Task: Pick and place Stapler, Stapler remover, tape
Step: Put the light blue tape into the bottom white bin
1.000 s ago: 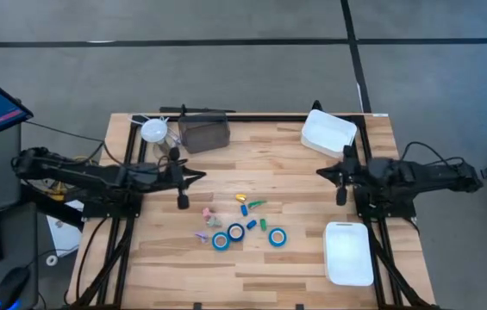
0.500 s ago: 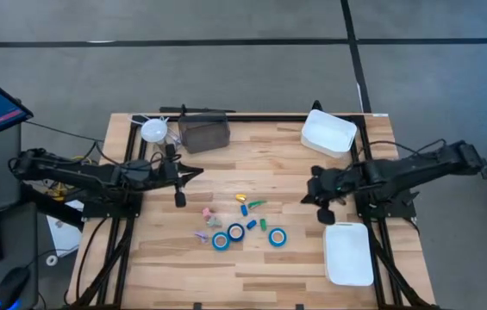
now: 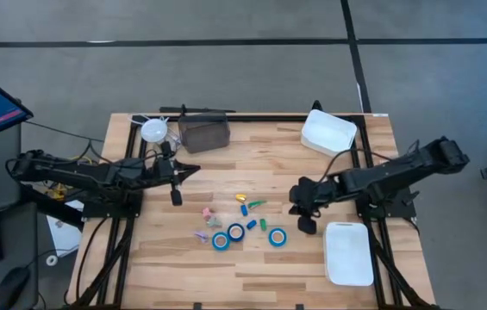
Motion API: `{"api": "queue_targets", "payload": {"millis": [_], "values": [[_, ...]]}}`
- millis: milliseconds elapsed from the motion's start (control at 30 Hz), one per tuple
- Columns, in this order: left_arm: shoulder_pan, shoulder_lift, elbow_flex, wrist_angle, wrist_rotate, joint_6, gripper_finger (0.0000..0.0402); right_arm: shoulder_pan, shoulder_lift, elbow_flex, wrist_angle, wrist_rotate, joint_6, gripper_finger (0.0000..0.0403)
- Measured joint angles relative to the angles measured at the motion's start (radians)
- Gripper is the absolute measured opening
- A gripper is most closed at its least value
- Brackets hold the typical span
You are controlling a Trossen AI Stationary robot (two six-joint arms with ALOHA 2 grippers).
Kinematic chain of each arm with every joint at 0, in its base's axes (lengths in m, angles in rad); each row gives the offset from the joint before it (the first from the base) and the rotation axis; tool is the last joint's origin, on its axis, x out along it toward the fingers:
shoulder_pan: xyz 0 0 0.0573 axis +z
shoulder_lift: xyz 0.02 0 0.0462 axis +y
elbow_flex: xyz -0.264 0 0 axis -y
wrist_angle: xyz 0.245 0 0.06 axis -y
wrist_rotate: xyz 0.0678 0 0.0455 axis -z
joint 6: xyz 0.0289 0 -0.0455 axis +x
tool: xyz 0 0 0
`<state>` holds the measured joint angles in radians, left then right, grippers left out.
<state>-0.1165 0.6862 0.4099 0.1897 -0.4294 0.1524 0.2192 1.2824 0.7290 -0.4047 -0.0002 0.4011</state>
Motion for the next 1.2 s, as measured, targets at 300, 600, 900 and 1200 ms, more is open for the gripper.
{"api": "queue_targets", "payload": {"millis": [300,600,900,1200], "values": [[0.0,-0.012,0.0,0.002,0.0,0.0,0.0008,-0.032,0.15,0.04,-0.01,-0.005,0.117,0.0119],[0.0,-0.01,0.0,-0.001,0.0,0.007,0.0008,0.062,0.322,0.181,-0.026,-0.106,0.116,0.0149],[0.0,-0.01,0.0,-0.006,0.0,0.003,0.0008,0.119,0.485,0.351,-0.19,-0.015,0.115,0.0114],[0.0,-0.01,0.0,-0.024,0.0,0.0,0.0008,0.094,0.547,0.392,-0.24,0.052,0.115,0.0114]]}}
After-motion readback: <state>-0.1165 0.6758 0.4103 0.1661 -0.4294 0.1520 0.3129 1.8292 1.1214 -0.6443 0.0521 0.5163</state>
